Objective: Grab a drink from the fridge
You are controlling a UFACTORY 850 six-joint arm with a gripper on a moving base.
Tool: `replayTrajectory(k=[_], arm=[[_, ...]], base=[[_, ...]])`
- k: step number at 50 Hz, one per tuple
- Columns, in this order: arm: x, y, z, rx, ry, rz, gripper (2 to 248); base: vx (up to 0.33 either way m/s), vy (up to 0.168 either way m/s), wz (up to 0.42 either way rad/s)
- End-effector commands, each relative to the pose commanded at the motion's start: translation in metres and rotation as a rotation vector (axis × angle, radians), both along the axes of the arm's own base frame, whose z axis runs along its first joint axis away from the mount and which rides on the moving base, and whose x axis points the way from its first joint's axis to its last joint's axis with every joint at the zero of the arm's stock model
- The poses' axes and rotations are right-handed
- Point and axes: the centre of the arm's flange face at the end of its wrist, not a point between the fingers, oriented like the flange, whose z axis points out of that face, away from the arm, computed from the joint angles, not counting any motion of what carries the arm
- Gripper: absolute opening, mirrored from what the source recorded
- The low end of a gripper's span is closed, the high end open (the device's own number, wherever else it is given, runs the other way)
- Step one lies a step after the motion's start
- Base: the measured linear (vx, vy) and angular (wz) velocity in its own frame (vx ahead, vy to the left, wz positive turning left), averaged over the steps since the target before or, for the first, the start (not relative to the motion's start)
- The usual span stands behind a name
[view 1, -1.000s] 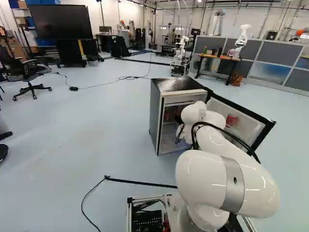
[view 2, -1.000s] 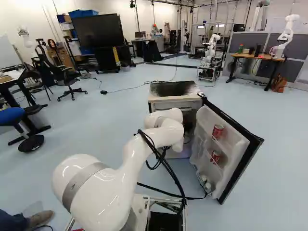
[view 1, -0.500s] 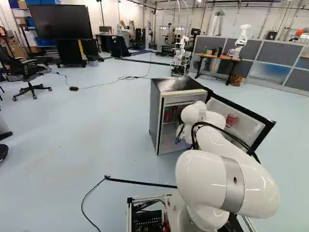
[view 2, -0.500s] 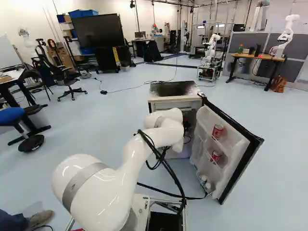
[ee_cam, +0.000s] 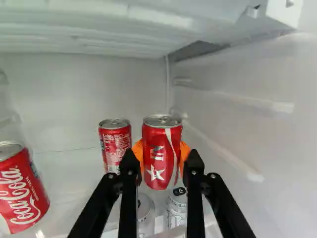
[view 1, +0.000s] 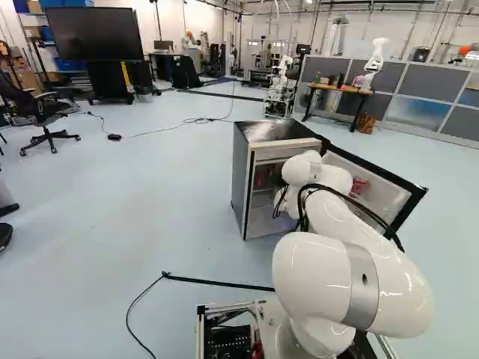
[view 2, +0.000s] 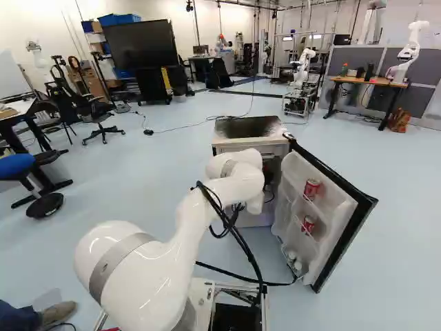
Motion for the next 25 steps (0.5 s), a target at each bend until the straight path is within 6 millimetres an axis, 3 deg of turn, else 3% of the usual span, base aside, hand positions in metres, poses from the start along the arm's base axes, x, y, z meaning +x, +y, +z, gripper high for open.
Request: replayTrajectory(k=[25], arm=[[-0.023,0.007,0.015,0.029,0.066,-0.004,92]], base=[[0.000,0.000,0.000]])
